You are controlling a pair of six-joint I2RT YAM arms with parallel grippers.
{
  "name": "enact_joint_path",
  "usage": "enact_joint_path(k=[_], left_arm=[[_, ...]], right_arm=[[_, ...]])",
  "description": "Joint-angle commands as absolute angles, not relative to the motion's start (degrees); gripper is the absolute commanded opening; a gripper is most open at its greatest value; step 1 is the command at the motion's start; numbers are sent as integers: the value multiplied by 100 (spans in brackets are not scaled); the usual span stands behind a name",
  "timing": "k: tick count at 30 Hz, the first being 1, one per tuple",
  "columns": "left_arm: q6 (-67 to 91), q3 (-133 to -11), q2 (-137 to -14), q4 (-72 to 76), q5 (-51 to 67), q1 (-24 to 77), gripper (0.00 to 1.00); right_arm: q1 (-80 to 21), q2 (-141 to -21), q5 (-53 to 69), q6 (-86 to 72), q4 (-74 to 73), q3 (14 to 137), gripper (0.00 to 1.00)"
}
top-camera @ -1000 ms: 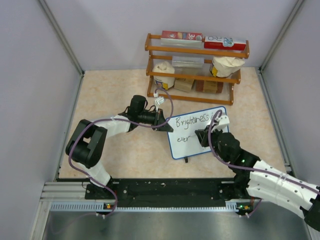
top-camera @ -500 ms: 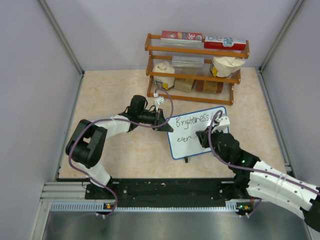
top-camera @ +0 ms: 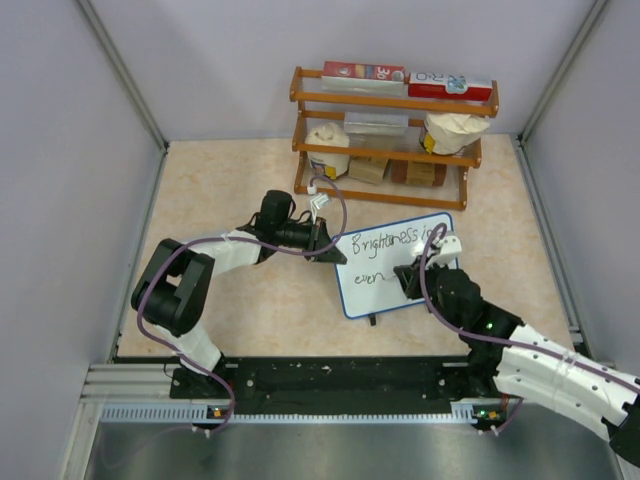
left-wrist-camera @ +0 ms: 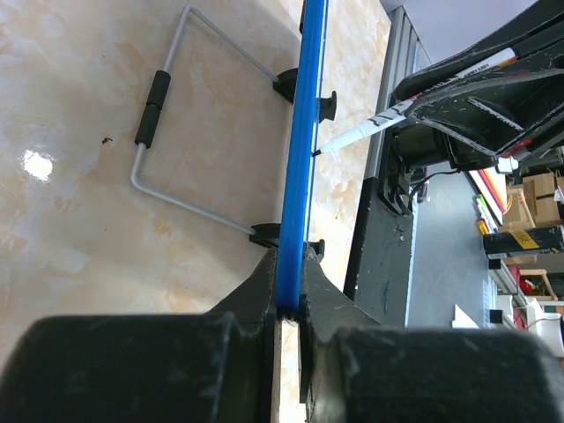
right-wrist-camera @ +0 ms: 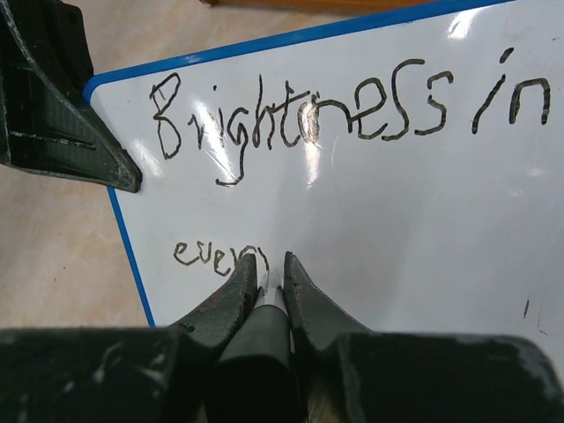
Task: Write a sentence on the whiteboard
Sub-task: Write with the whiteboard marker on the whiteboard.
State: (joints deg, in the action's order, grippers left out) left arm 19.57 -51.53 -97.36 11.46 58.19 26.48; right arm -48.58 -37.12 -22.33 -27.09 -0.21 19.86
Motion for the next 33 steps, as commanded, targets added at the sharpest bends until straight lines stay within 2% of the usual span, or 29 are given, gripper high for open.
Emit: enact_joint_path(k=[1, 33], left_arm=[[1143, -5063, -9905, 756, 4878, 2769, 0], [1125, -5071, -9888, 712, 4852, 2769, 0]], right_arm=[[-4799, -3543, -2268, -2628, -62, 2215, 0], [-4781, -3797, -2531, -2496, 457, 2250, 0]])
